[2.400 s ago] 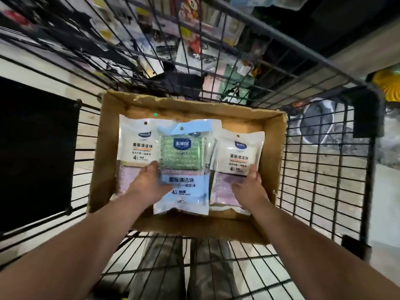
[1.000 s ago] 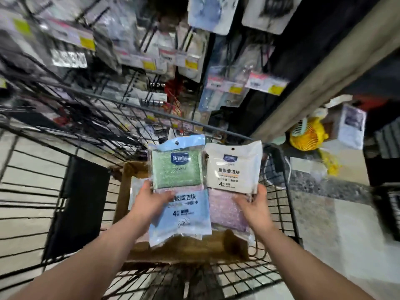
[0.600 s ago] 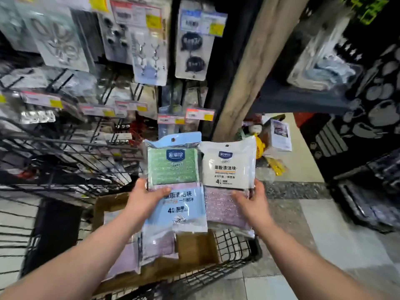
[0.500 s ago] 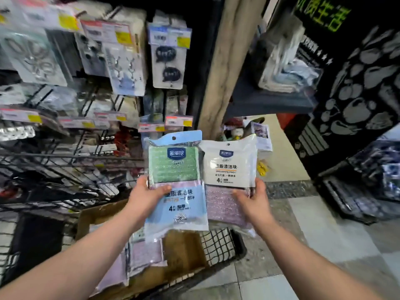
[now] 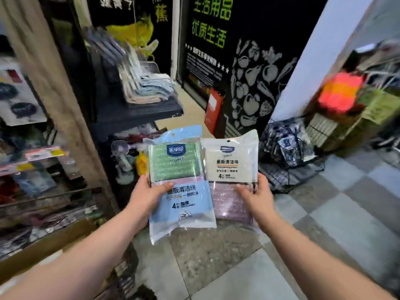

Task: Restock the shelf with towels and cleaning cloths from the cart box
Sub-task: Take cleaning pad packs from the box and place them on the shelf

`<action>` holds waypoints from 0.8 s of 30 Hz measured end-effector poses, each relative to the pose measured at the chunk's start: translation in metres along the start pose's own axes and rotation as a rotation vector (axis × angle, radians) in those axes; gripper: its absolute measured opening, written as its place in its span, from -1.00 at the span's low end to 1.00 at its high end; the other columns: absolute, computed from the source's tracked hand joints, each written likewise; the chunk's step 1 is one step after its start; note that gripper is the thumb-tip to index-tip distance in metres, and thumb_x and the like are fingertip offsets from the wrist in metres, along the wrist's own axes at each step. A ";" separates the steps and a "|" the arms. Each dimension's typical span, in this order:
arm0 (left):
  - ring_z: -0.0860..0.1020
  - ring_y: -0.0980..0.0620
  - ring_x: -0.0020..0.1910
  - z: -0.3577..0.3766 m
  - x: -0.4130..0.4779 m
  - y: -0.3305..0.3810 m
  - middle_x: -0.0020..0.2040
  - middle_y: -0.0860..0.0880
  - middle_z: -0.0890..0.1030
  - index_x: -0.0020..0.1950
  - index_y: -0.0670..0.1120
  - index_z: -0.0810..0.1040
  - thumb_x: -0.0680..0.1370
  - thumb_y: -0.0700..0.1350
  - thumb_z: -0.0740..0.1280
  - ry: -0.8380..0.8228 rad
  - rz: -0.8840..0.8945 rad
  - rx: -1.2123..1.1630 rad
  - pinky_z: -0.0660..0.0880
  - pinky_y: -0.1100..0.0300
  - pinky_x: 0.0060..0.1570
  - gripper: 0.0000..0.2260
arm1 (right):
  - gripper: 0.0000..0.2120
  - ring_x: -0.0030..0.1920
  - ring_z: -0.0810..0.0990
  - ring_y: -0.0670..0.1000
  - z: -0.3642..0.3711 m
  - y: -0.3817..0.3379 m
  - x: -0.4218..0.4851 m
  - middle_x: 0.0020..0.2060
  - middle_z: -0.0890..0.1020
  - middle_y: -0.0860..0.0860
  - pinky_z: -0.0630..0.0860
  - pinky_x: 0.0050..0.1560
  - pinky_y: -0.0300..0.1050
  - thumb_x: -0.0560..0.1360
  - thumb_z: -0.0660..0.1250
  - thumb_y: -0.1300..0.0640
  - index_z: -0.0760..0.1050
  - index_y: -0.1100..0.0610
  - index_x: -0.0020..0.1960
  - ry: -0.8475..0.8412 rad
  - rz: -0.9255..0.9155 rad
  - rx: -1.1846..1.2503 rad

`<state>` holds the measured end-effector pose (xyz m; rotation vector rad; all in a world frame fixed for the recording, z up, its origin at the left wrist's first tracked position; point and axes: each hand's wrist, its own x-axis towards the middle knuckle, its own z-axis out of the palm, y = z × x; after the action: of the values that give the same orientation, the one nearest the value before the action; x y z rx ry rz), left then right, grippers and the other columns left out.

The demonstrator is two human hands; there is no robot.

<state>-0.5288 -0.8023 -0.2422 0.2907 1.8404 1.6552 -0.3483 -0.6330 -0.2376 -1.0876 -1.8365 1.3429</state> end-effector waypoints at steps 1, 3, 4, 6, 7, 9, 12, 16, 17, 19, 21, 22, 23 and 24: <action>0.63 -0.19 0.01 0.021 -0.002 0.003 0.00 -0.18 0.66 -0.02 -0.07 0.54 0.35 -0.23 0.52 -0.011 0.019 0.000 0.52 -0.19 0.14 -0.72 | -0.62 -0.16 0.47 -0.26 -0.021 0.001 0.005 -0.14 0.49 -0.20 0.46 -0.08 -0.25 0.47 0.36 0.31 0.29 0.03 0.15 0.011 -0.002 -0.001; 0.62 -0.20 0.03 0.056 -0.003 0.008 0.02 -0.20 0.65 -0.06 -0.04 0.53 0.41 -0.28 0.47 -0.028 0.042 -0.006 0.51 -0.17 0.15 -0.78 | -0.62 -0.13 0.48 -0.23 -0.055 0.005 0.015 -0.11 0.50 -0.17 0.44 -0.08 -0.24 0.47 0.35 0.31 0.28 0.05 0.18 0.027 0.001 -0.005; 0.62 -0.20 0.04 0.072 -0.001 0.010 0.05 -0.21 0.65 -0.01 -0.06 0.53 0.43 -0.29 0.45 -0.041 0.046 -0.022 0.51 -0.17 0.15 -0.78 | -0.61 -0.12 0.49 -0.19 -0.071 0.007 0.021 -0.09 0.52 -0.14 0.44 -0.09 -0.25 0.47 0.35 0.30 0.28 0.04 0.19 0.046 0.006 -0.007; 0.61 -0.22 0.05 0.097 0.006 0.013 0.10 -0.23 0.63 0.16 -0.15 0.48 0.44 -0.28 0.44 -0.074 0.040 -0.031 0.51 -0.19 0.14 -0.68 | -0.59 -0.07 0.52 -0.08 -0.097 0.013 0.034 -0.03 0.54 -0.06 0.44 -0.07 -0.20 0.47 0.37 0.28 0.28 0.01 0.20 0.090 0.017 -0.008; 0.61 -0.23 0.05 0.108 0.011 0.016 0.11 -0.23 0.62 0.21 -0.17 0.45 0.42 -0.25 0.46 -0.096 0.038 -0.030 0.51 -0.20 0.14 -0.61 | -0.58 -0.03 0.52 -0.03 -0.107 0.015 0.041 0.00 0.54 -0.02 0.44 -0.07 -0.18 0.46 0.37 0.27 0.29 0.02 0.22 0.109 0.019 -0.002; 0.60 -0.23 0.07 0.125 0.023 0.021 0.15 -0.20 0.61 0.30 -0.14 0.39 0.36 -0.11 0.53 -0.134 0.025 0.017 0.50 -0.22 0.15 -0.42 | -0.55 0.00 0.52 -0.01 -0.122 0.018 0.056 0.03 0.55 0.00 0.43 -0.07 -0.16 0.46 0.38 0.26 0.31 0.06 0.28 0.128 0.028 0.016; 0.58 -0.21 0.14 0.149 0.047 0.031 0.28 -0.18 0.54 0.41 -0.08 0.29 0.21 0.11 0.58 -0.188 0.066 0.062 0.47 -0.23 0.19 -0.13 | -0.55 -0.01 0.53 -0.02 -0.139 0.018 0.084 -0.03 0.55 -0.07 0.45 0.00 -0.09 0.47 0.37 0.23 0.30 0.02 0.29 0.144 0.049 0.035; 0.48 -0.18 0.27 0.191 0.083 0.060 0.41 -0.18 0.40 0.51 -0.10 0.14 0.28 0.10 0.55 -0.252 0.128 0.059 0.39 -0.10 0.32 -0.07 | -0.51 0.06 0.54 0.04 -0.154 0.013 0.136 0.06 0.56 0.00 0.49 0.11 -0.01 0.46 0.38 0.22 0.31 0.05 0.33 0.176 0.036 0.015; 0.47 -0.17 0.27 0.202 0.100 0.064 0.41 -0.18 0.39 0.51 -0.14 0.12 0.39 -0.02 0.50 -0.255 0.135 0.048 0.41 -0.03 0.28 -0.18 | -0.52 0.07 0.55 0.04 -0.157 0.011 0.153 0.08 0.56 0.02 0.50 0.11 0.00 0.46 0.38 0.22 0.31 0.06 0.33 0.185 0.026 0.011; 0.56 -0.09 0.09 0.219 0.134 0.072 0.31 -0.19 0.49 0.45 -0.18 0.22 0.46 -0.16 0.43 -0.238 0.143 0.061 0.52 0.13 -0.01 -0.37 | -0.54 0.07 0.56 0.06 -0.162 0.006 0.186 0.10 0.58 0.03 0.51 0.14 0.04 0.46 0.38 0.22 0.32 0.06 0.30 0.202 0.019 0.014; 0.61 0.00 -0.11 0.235 0.169 0.086 0.16 -0.18 0.59 0.34 -0.18 0.31 0.46 -0.22 0.42 -0.249 0.147 0.047 0.52 0.26 -0.30 -0.50 | -0.55 0.07 0.57 0.06 -0.166 -0.001 0.224 0.09 0.58 0.03 0.52 0.15 0.09 0.46 0.39 0.21 0.33 0.04 0.28 0.207 0.010 0.020; 0.62 0.01 -0.16 0.243 0.185 0.096 0.08 -0.17 0.61 0.30 -0.17 0.32 0.47 -0.24 0.41 -0.262 0.147 0.042 0.52 0.30 -0.39 -0.54 | -0.55 0.06 0.57 0.06 -0.166 -0.005 0.244 0.09 0.57 0.02 0.53 0.13 0.08 0.46 0.38 0.21 0.32 0.05 0.29 0.202 0.009 0.019; 0.61 0.03 -0.20 0.249 0.198 0.105 0.01 -0.14 0.62 0.27 -0.14 0.32 0.47 -0.25 0.40 -0.271 0.148 0.027 0.51 0.35 -0.46 -0.57 | -0.54 0.04 0.56 0.05 -0.165 -0.010 0.259 0.08 0.56 0.01 0.53 0.10 0.06 0.47 0.38 0.21 0.31 0.06 0.31 0.197 0.011 0.017; 0.60 0.04 -0.22 0.256 0.212 0.116 -0.03 -0.12 0.61 0.24 -0.11 0.31 0.48 -0.27 0.39 -0.274 0.159 0.022 0.49 0.39 -0.50 -0.60 | -0.53 0.04 0.56 0.05 -0.163 -0.015 0.277 0.07 0.54 0.00 0.54 0.09 0.07 0.47 0.37 0.21 0.30 0.08 0.32 0.200 0.011 0.023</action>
<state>-0.5712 -0.4555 -0.1976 0.6542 1.6655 1.6089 -0.3472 -0.3179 -0.1728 -1.1770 -1.6675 1.2113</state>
